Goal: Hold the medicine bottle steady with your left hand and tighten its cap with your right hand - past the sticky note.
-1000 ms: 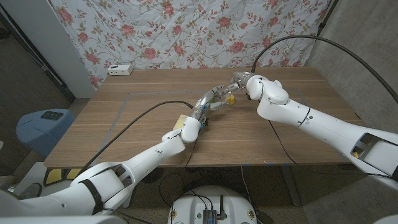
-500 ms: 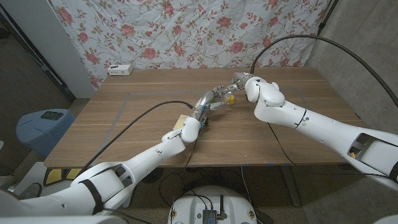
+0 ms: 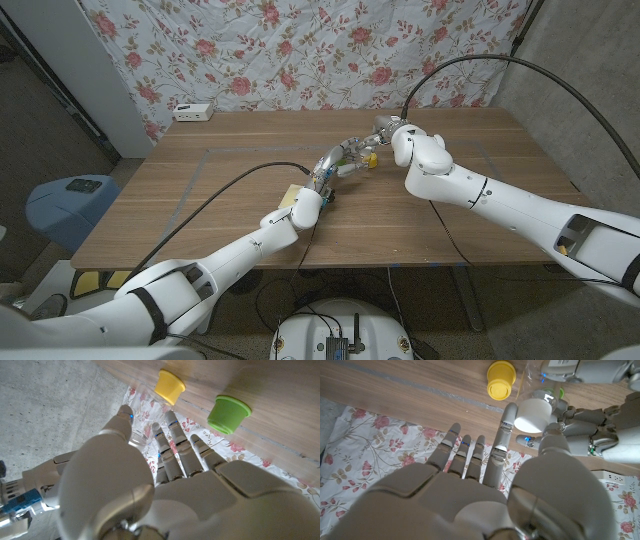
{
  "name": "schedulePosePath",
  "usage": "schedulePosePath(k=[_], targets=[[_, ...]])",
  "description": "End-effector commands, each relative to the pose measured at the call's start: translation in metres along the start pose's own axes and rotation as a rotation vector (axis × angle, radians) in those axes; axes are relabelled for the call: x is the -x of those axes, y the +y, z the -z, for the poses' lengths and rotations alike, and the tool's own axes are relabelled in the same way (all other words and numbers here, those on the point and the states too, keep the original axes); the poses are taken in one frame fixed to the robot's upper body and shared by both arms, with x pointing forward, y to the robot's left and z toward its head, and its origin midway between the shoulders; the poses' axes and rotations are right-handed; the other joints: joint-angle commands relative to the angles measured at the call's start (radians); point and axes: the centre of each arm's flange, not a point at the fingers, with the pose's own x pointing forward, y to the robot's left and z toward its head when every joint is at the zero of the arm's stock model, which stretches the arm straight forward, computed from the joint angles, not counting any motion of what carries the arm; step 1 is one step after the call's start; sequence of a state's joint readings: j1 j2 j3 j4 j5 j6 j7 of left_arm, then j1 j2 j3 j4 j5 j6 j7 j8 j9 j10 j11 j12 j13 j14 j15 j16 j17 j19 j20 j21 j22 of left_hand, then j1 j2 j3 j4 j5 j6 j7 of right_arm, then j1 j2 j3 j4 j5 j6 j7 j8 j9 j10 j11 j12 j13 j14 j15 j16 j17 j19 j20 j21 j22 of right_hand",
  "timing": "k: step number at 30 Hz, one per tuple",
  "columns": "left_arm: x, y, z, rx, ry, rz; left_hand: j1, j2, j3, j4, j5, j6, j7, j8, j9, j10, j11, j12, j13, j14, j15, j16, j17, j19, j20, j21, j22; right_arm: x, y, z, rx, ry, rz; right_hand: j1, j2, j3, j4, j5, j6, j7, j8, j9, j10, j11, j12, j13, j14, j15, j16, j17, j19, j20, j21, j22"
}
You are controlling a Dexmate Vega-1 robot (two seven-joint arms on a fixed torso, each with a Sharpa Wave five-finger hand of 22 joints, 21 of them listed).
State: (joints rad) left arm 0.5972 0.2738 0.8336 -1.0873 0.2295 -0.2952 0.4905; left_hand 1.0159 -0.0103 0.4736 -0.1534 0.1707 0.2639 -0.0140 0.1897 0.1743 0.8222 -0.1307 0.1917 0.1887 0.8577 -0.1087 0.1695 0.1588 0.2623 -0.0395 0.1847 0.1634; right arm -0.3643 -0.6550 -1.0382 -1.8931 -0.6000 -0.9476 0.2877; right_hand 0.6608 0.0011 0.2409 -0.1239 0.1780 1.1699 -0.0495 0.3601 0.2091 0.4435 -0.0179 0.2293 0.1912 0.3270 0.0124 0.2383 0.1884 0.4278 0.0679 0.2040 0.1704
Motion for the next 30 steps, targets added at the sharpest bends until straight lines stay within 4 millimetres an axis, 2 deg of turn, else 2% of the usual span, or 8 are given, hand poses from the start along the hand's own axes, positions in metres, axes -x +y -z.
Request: schedulePosePath(k=[1,10,13,20,23,30], targets=[[-0.001,0.001,0.001,-0.001,0.001,-0.003,0.000,0.006,0.005,0.001,0.005,-0.002,0.000,-0.003,0.002,0.041,-0.031,0.005,0.002,0.004,-0.087,0.003,0.001,-0.002,-0.130,0.000,0.002,-0.001,0.001,-0.001,-0.004,0.007,0.024,-0.013,-0.002,-0.006,0.003,0.000,0.020,-0.002,0.008,0.002,0.013,0.000,0.002,-0.001,0.011,-0.004,0.002,0.005,0.013,-0.003,0.001,0.003],[0.000,0.001,0.000,0.000,-0.001,-0.001,0.000,0.007,0.006,0.001,0.005,-0.001,-0.002,-0.003,0.002,0.039,-0.033,0.004,0.002,0.004,-0.088,0.003,0.001,-0.002,-0.130,0.000,0.002,0.001,0.000,-0.001,-0.006,0.003,0.024,-0.035,-0.005,-0.014,0.011,0.000,0.013,0.006,0.000,-0.001,0.020,0.010,-0.002,-0.001,0.012,-0.003,0.000,0.007,0.015,-0.008,0.000,0.003],[0.000,0.001,0.000,0.000,-0.004,-0.002,0.000,0.006,0.005,0.000,0.005,-0.001,-0.002,-0.003,0.002,0.041,-0.034,0.005,0.002,0.005,-0.089,0.004,0.001,-0.001,-0.130,0.000,0.002,0.002,0.000,-0.001,-0.006,-0.005,0.021,-0.060,-0.011,-0.024,0.019,0.000,-0.016,0.003,-0.017,-0.003,0.014,0.018,-0.009,-0.001,0.009,0.000,-0.004,0.008,0.012,-0.009,-0.003,0.003],[0.001,0.001,-0.001,0.000,-0.007,-0.002,0.000,0.007,0.006,0.001,0.005,-0.003,-0.001,-0.003,0.002,0.040,-0.032,0.004,0.002,0.005,-0.089,0.004,0.001,-0.002,-0.129,0.000,0.002,0.006,-0.002,0.000,-0.007,-0.010,0.017,-0.095,-0.019,-0.038,0.028,0.002,-0.074,0.018,-0.050,-0.003,-0.007,0.031,-0.025,0.000,-0.006,0.012,-0.016,0.009,-0.005,-0.005,-0.011,0.003],[0.002,0.001,-0.001,-0.001,-0.008,-0.003,0.001,0.006,0.005,0.000,0.005,-0.004,-0.002,-0.004,0.002,0.040,-0.033,0.004,0.002,0.005,-0.090,0.003,0.001,-0.002,-0.130,0.000,0.002,0.009,-0.003,0.001,-0.015,-0.013,0.018,-0.113,-0.019,-0.044,0.033,0.002,-0.120,0.025,-0.073,-0.002,-0.019,0.037,-0.031,0.001,-0.010,0.018,-0.019,0.009,-0.012,-0.002,-0.013,0.003],[0.005,0.001,-0.002,0.001,-0.007,-0.007,0.001,0.005,0.005,-0.001,0.005,-0.004,-0.001,-0.004,0.002,0.040,-0.033,0.004,0.002,0.004,-0.089,0.003,0.001,-0.003,-0.129,-0.001,0.002,0.013,-0.004,0.004,-0.029,-0.022,0.025,-0.135,-0.019,-0.051,0.038,0.004,-0.172,0.040,-0.096,0.005,-0.034,0.043,-0.036,0.001,-0.019,0.022,-0.025,0.010,-0.020,0.000,-0.014,0.003]])
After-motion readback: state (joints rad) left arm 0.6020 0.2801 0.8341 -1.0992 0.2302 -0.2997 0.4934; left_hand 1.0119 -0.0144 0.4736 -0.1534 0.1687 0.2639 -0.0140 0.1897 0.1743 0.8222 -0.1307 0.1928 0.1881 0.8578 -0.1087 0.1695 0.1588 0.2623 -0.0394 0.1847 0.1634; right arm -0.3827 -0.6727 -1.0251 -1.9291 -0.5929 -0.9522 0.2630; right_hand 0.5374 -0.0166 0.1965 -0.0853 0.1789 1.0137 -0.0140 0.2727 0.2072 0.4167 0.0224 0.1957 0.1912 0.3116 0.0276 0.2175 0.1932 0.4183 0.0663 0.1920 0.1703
